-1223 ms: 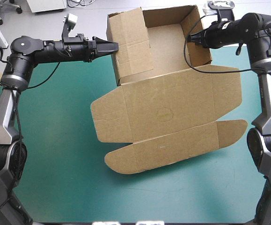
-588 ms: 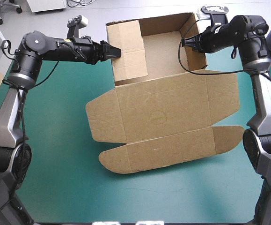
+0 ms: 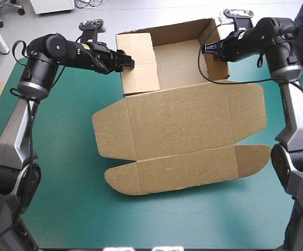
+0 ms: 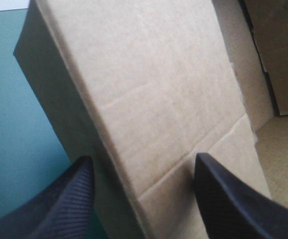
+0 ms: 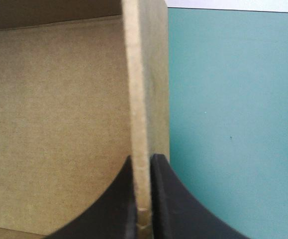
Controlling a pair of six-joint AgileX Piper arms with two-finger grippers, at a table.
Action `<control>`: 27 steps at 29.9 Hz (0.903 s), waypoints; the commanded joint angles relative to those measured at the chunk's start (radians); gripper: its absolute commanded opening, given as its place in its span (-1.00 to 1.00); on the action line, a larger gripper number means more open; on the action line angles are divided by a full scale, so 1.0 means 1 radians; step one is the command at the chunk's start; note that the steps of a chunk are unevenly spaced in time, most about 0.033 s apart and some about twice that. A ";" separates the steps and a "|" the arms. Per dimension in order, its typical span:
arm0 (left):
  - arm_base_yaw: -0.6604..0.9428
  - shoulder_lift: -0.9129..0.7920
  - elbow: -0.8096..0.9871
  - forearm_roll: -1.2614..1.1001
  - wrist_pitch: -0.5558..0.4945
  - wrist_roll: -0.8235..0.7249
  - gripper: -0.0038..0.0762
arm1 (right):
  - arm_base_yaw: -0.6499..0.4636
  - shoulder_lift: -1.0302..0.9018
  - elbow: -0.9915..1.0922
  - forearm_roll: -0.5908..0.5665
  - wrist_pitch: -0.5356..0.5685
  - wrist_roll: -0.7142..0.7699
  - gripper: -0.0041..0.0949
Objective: Fold the box
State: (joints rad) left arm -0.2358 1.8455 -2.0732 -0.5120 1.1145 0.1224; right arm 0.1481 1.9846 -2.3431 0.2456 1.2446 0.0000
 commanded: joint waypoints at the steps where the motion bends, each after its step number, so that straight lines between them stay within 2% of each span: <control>1: -0.006 -0.033 -0.038 -0.008 -0.018 -0.026 0.15 | 0.004 -0.061 -0.031 0.089 -0.066 0.034 -0.93; 7: -0.017 0.000 -0.102 0.064 0.023 -0.078 0.10 | 0.004 -0.061 -0.031 0.095 -0.061 0.045 -0.93; 13: -0.048 0.049 -0.217 0.200 0.128 -0.136 0.10 | 0.013 -0.061 -0.031 0.072 -0.054 0.055 -0.93; 16: -0.069 0.090 -0.273 0.247 0.183 -0.154 0.10 | 0.041 -0.061 -0.031 0.028 -0.038 0.057 -0.93; 18: -0.078 0.109 -0.290 0.260 0.183 -0.167 0.09 | 0.068 -0.060 -0.031 -0.037 -0.025 0.061 -0.93; 20: -0.084 0.119 -0.291 0.269 0.183 -0.171 0.03 | 0.088 -0.060 -0.031 -0.099 -0.017 0.078 -0.93; 27: -0.084 0.128 -0.291 0.336 0.183 -0.179 -0.33 | 0.092 -0.051 -0.031 -0.104 -0.004 0.091 -0.93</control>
State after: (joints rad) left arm -0.3125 2.0337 -2.3305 -0.1772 1.2551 -0.0469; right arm 0.2355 1.9852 -2.3428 0.1103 1.2449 0.0865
